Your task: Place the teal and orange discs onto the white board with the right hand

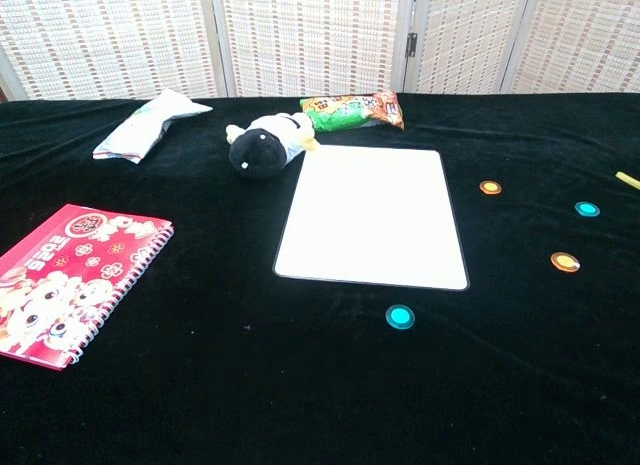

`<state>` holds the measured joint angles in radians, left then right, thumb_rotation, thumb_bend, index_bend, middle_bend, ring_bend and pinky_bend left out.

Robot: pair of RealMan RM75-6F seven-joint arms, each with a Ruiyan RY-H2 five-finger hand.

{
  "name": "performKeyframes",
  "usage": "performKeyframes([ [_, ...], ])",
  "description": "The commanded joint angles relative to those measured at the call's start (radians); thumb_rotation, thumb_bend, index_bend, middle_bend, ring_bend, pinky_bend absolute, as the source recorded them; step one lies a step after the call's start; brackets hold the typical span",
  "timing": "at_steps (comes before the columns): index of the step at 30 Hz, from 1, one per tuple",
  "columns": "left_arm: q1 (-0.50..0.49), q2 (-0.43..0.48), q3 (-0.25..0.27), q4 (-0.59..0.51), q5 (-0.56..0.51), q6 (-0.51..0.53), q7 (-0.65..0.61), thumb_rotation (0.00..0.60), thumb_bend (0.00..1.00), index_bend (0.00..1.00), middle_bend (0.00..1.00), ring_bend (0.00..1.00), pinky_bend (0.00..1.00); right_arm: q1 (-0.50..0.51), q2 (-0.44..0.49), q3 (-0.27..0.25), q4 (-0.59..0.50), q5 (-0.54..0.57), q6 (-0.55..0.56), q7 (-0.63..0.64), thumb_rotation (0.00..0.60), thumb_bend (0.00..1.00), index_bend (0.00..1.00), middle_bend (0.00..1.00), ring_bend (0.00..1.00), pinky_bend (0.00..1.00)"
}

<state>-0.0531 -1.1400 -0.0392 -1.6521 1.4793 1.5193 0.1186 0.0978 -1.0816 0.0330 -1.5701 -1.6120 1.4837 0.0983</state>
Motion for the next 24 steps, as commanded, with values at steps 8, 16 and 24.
performKeyframes([
  [8, 0.029, -0.015, -0.006, 0.023, -0.039, 0.024, -0.002, 0.600, 0.29, 0.00, 0.00, 0.06, 0.00, 0.017, -0.010, -0.007, -0.007, -0.025, -0.007, -0.010, 0.600, 0.53, 0.02, 0.06, 0.06, 0.00],
  [16, 0.035, -0.015, -0.001, 0.027, -0.018, 0.037, -0.019, 0.600, 0.29, 0.00, 0.00, 0.06, 0.00, 0.059, -0.026, -0.028, -0.021, -0.094, -0.045, -0.042, 0.600, 0.53, 0.02, 0.07, 0.06, 0.00],
  [24, 0.033, -0.006, 0.009, 0.022, 0.021, 0.043, -0.029, 0.600, 0.29, 0.00, 0.00, 0.06, 0.00, 0.180, -0.064, -0.041, -0.103, -0.192, -0.204, -0.186, 0.600, 0.53, 0.18, 0.07, 0.05, 0.00],
])
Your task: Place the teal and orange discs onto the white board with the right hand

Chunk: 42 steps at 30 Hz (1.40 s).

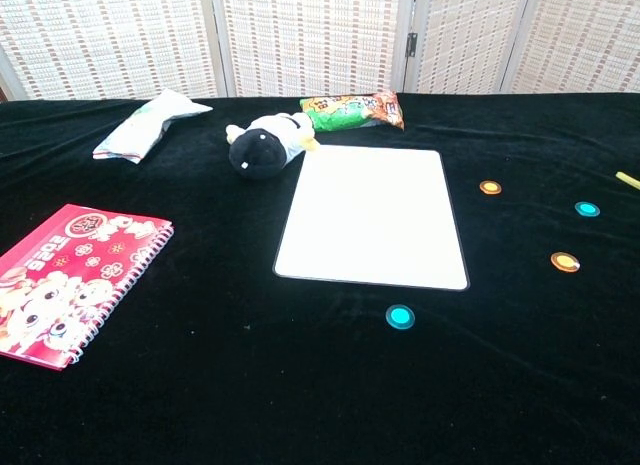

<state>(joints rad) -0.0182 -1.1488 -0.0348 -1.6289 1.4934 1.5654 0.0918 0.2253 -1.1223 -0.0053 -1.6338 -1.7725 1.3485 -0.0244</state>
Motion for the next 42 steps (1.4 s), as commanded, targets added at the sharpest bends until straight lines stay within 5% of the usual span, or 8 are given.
performKeyframes([
  [1, -0.002, 0.004, 0.007, -0.002, 0.010, -0.005, -0.003, 0.600, 0.29, 0.00, 0.00, 0.06, 0.00, 0.067, -0.032, 0.000, -0.051, -0.030, -0.094, -0.086, 0.600, 0.53, 0.19, 0.07, 0.05, 0.00],
  [4, -0.006, 0.007, 0.011, -0.006, 0.018, -0.013, -0.005, 0.600, 0.29, 0.00, 0.00, 0.06, 0.00, 0.121, -0.068, 0.018, -0.088, -0.019, -0.184, -0.183, 0.600, 0.51, 0.20, 0.06, 0.03, 0.00],
  [13, -0.002, 0.016, 0.017, -0.010, 0.028, -0.010, 0.000, 0.600, 0.28, 0.00, 0.00, 0.06, 0.00, 0.256, -0.213, 0.091, -0.119, 0.120, -0.394, -0.377, 0.600, 0.18, 0.21, 0.03, 0.00, 0.00],
  [24, 0.004, 0.015, 0.022, -0.005, 0.027, -0.011, -0.004, 0.600, 0.27, 0.00, 0.00, 0.06, 0.00, 0.345, -0.370, 0.092, -0.017, 0.253, -0.512, -0.501, 0.600, 0.16, 0.31, 0.03, 0.00, 0.00],
  [42, 0.007, 0.006, 0.022, 0.012, 0.024, -0.016, -0.016, 0.600, 0.27, 0.00, 0.00, 0.06, 0.00, 0.403, -0.478, 0.073, 0.117, 0.320, -0.507, -0.517, 0.600, 0.16, 0.38, 0.05, 0.00, 0.00],
])
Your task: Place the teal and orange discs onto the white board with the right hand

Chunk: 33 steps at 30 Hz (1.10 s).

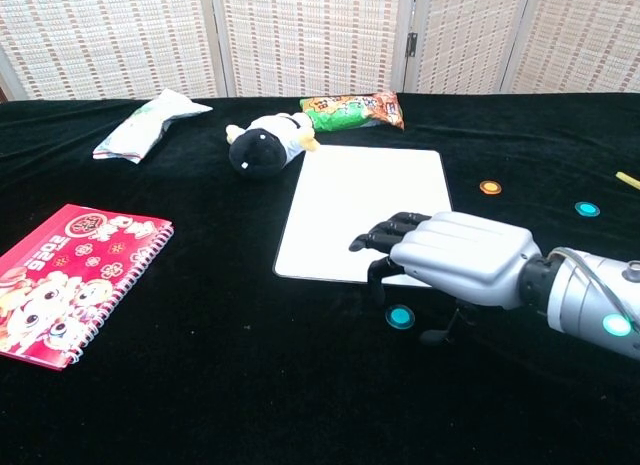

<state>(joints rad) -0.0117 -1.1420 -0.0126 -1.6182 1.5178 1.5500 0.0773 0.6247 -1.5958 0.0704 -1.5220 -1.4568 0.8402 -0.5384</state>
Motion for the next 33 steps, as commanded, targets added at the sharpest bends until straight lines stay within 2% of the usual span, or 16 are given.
performKeyframes([
  [1, 0.000, -0.002, 0.000, 0.003, 0.000, -0.001, -0.002, 0.600, 0.27, 0.00, 0.00, 0.06, 0.00, 0.006, -0.007, -0.004, 0.008, 0.007, 0.002, -0.003, 0.600, 0.16, 0.39, 0.05, 0.00, 0.00],
  [23, 0.002, -0.017, -0.001, 0.033, -0.009, -0.008, -0.019, 0.600, 0.27, 0.00, 0.00, 0.06, 0.00, 0.044, -0.041, -0.024, 0.040, 0.062, 0.011, -0.025, 0.600, 0.22, 0.46, 0.08, 0.00, 0.00],
  [33, 0.003, -0.020, -0.001, 0.041, -0.008, -0.008, -0.027, 0.600, 0.27, 0.00, 0.00, 0.06, 0.00, 0.040, -0.025, -0.033, 0.018, 0.034, 0.060, 0.004, 0.600, 0.22, 0.50, 0.10, 0.00, 0.00],
])
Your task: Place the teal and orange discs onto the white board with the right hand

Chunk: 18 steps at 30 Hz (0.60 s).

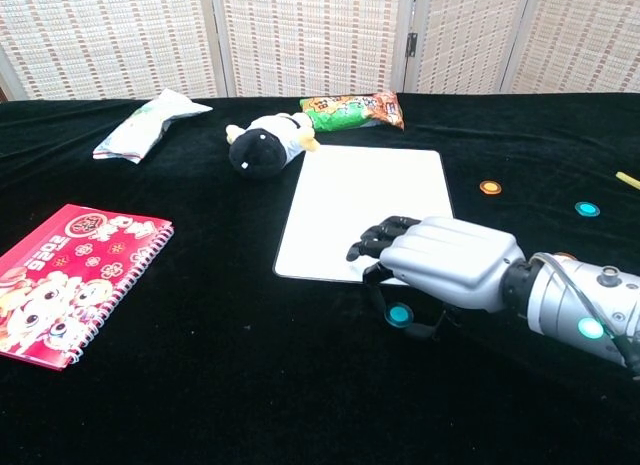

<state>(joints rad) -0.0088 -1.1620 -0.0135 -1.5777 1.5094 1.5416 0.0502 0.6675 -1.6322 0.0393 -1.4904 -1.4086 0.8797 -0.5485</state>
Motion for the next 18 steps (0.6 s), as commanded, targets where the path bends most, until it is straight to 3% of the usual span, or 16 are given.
performKeyframes([
  [1, 0.000, -0.001, 0.000, 0.001, 0.001, 0.000, 0.000, 0.600, 0.27, 0.00, 0.00, 0.06, 0.00, -0.004, 0.015, -0.002, -0.018, -0.017, 0.025, 0.019, 0.600, 0.22, 0.50, 0.10, 0.00, 0.00],
  [11, -0.001, 0.002, -0.001, 0.001, 0.001, -0.001, -0.002, 0.600, 0.27, 0.00, 0.00, 0.06, 0.00, 0.024, 0.038, 0.060, -0.017, 0.031, 0.029, 0.041, 0.600, 0.22, 0.50, 0.10, 0.00, 0.00],
  [18, -0.001, 0.005, 0.000, -0.008, 0.000, -0.005, 0.004, 0.600, 0.27, 0.00, 0.00, 0.06, 0.00, 0.088, -0.012, 0.119, 0.052, 0.117, -0.025, 0.015, 0.600, 0.22, 0.50, 0.10, 0.00, 0.00],
])
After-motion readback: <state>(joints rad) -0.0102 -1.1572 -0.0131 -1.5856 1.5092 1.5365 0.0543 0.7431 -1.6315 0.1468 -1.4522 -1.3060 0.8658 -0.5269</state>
